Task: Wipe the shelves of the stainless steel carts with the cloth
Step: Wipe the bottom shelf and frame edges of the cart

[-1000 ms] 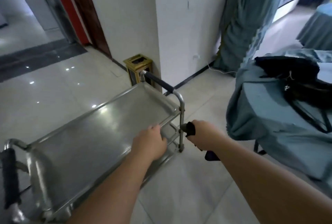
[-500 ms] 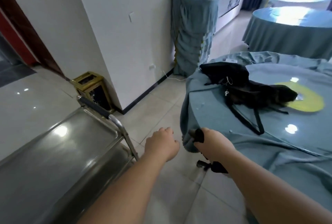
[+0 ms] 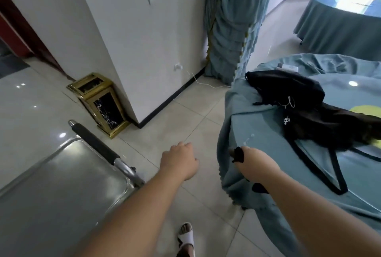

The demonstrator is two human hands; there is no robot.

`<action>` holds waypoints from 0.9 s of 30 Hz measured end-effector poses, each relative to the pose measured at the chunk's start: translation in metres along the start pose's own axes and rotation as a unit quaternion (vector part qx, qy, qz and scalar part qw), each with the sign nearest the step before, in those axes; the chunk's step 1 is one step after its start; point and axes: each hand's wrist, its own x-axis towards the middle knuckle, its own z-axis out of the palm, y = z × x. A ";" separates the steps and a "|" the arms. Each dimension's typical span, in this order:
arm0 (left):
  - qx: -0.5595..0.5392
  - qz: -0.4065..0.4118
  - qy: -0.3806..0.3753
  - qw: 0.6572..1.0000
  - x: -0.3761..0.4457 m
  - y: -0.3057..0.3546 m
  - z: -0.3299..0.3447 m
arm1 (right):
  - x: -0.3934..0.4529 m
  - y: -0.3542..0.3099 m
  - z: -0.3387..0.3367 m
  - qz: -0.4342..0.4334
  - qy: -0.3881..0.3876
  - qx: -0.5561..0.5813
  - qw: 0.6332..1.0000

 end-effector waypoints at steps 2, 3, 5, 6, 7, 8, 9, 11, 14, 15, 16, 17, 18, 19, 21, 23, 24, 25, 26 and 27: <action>0.007 0.000 0.002 1.000 0.038 -0.021 -0.023 | 0.034 -0.019 -0.016 0.006 0.006 -0.015 1.000; 0.010 -0.001 0.004 1.000 0.056 -0.031 -0.034 | 0.050 -0.029 -0.024 0.005 0.012 -0.018 1.000; 0.011 -0.009 0.006 1.000 0.092 -0.045 -0.053 | 0.083 -0.049 -0.040 0.004 0.020 -0.018 1.000; 0.007 -0.013 0.004 1.000 0.108 -0.050 -0.061 | 0.098 -0.057 -0.047 0.004 0.020 -0.015 1.000; 0.002 -0.017 0.001 1.000 0.123 -0.055 -0.066 | 0.114 -0.064 -0.053 0.002 0.016 -0.011 1.000; -0.002 -0.020 -0.003 1.000 0.138 -0.059 -0.071 | 0.131 -0.071 -0.057 -0.001 0.010 -0.007 1.000; -0.005 -0.021 -0.006 1.000 0.152 -0.062 -0.075 | 0.148 -0.076 -0.060 -0.005 0.003 -0.006 1.000; -0.017 -0.028 -0.011 0.999 0.182 -0.072 -0.084 | 0.187 -0.085 -0.067 -0.012 -0.005 -0.010 1.000; -0.028 -0.059 -0.012 0.998 0.226 -0.089 -0.097 | 0.251 -0.099 -0.074 -0.032 -0.026 -0.032 0.999; -0.026 -0.070 -0.011 0.997 0.243 -0.094 -0.102 | 0.276 -0.104 -0.076 -0.044 -0.035 -0.042 0.998; -0.024 -0.082 -0.009 0.996 0.260 -0.100 -0.108 | 0.301 -0.110 -0.079 -0.059 -0.043 -0.049 0.996; -0.026 -0.096 -0.003 0.995 0.277 -0.105 -0.114 | 0.328 -0.118 -0.082 -0.077 -0.046 -0.054 0.995; -0.029 -0.111 0.006 0.993 0.293 -0.110 -0.122 | 0.355 -0.128 -0.086 -0.098 -0.046 -0.060 0.992; -0.032 -0.127 0.017 0.991 0.308 -0.115 -0.131 | 0.382 -0.139 -0.091 -0.121 -0.045 -0.067 0.989; -0.040 -0.166 0.035 0.985 0.330 -0.125 -0.150 | 0.428 -0.167 -0.106 -0.167 -0.055 -0.079 0.981; -0.051 -0.208 0.041 0.976 0.343 -0.137 -0.162 | 0.464 -0.199 -0.117 -0.207 -0.072 -0.088 0.972; -0.056 -0.228 0.042 0.971 0.348 -0.145 -0.166 | 0.479 -0.215 -0.119 -0.223 -0.083 -0.086 0.967; -0.065 -0.249 0.044 0.965 0.353 -0.153 -0.169 | 0.492 -0.231 -0.121 -0.238 -0.096 -0.084 0.963; -0.077 -0.269 0.045 0.959 0.355 -0.163 -0.171 | 0.503 -0.247 -0.121 -0.255 -0.108 -0.085 0.957; -0.089 -0.287 0.044 0.953 0.357 -0.172 -0.173 | 0.512 -0.263 -0.120 -0.272 -0.118 -0.089 0.951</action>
